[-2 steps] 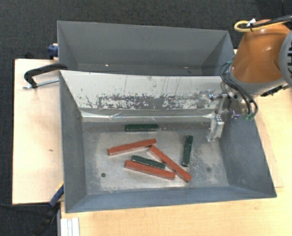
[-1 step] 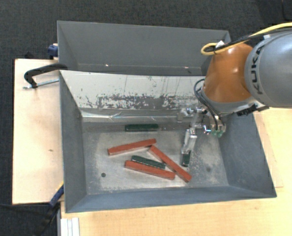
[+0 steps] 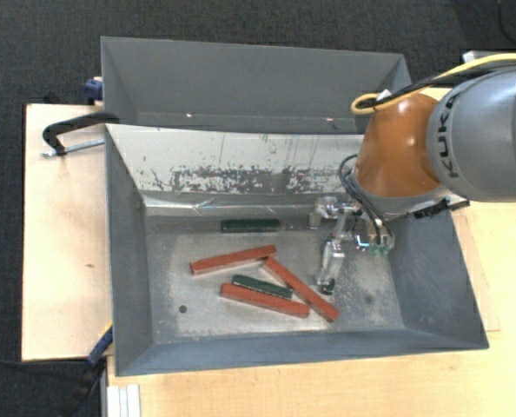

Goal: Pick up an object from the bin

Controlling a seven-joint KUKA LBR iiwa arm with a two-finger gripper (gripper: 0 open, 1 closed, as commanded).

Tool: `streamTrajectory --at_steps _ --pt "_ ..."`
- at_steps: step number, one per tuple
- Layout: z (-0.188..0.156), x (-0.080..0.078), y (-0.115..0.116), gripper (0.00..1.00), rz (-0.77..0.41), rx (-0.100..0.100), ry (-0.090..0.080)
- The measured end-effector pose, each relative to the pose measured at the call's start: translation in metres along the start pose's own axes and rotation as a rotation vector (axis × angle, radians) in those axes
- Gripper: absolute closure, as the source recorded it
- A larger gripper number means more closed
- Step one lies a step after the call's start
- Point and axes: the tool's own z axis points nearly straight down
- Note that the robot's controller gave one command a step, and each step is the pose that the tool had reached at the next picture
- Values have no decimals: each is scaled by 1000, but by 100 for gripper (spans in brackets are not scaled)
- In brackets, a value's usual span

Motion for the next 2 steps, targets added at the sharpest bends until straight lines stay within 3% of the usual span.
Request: streamTrajectory --at_steps 1,2 --pt "-11 29 -1 0 -123 9 -2" --pt "8 55 40 0 69 5 -3"
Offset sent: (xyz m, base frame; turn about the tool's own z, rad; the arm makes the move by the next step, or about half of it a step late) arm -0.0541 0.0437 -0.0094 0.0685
